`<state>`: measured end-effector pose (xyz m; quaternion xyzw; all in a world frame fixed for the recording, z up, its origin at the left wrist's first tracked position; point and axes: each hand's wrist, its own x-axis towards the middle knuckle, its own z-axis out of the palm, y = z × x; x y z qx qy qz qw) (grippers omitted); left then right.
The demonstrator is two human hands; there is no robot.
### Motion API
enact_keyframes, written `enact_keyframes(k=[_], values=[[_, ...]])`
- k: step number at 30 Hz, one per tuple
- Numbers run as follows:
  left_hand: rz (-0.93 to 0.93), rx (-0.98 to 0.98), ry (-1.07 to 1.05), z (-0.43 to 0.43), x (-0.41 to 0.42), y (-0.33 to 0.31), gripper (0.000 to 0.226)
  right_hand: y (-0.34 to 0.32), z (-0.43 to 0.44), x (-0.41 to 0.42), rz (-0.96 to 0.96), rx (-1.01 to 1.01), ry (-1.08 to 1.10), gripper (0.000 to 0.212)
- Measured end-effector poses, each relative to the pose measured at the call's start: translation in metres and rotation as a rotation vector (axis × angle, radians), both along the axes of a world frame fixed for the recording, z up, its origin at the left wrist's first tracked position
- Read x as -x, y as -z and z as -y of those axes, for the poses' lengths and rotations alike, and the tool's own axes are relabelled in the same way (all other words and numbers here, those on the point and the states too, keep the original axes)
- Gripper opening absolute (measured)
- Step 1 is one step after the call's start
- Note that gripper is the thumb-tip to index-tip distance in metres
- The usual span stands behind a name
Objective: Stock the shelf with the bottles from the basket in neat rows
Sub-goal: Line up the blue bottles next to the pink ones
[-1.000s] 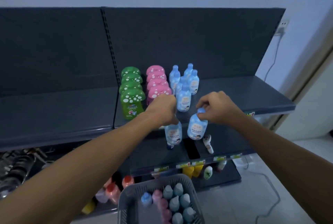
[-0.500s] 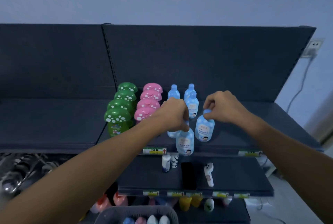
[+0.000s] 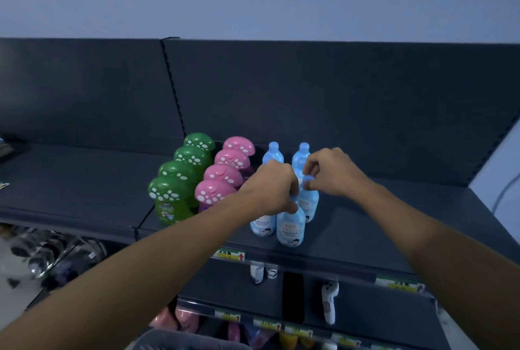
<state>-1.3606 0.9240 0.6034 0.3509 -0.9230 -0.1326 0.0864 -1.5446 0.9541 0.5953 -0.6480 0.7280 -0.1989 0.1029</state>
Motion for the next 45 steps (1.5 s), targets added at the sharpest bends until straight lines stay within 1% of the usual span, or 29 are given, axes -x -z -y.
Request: enact_keyframes(k=[12,26,31,34,38,41,45], values=[[0.002,0.006,-0.027,0.007,0.021,0.002,0.028,0.011,0.023,0.014,0.024,-0.003,-0.069,0.019],[-0.026,-0.016,-0.054,0.007,0.023,0.007,0.027,0.015,0.024,0.017,0.061,-0.005,-0.098,0.017],[-0.025,-0.031,-0.042,0.01,0.02,0.007,0.037,0.012,0.023,0.016,0.019,-0.039,-0.078,0.018],[-0.042,-0.027,-0.064,0.016,0.012,0.0,0.036,0.009,0.02,0.013,-0.051,-0.032,-0.036,0.023],[-0.133,0.057,-0.105,0.027,-0.009,-0.015,0.021,-0.001,0.012,0.004,-0.086,-0.002,0.028,0.024],[-0.147,0.1,-0.14,0.03,-0.03,-0.023,0.022,-0.011,0.006,-0.011,-0.09,0.021,0.055,0.019],[-0.123,0.05,-0.131,0.032,-0.064,-0.028,0.02,-0.027,-0.002,-0.046,-0.109,0.064,0.092,0.011]])
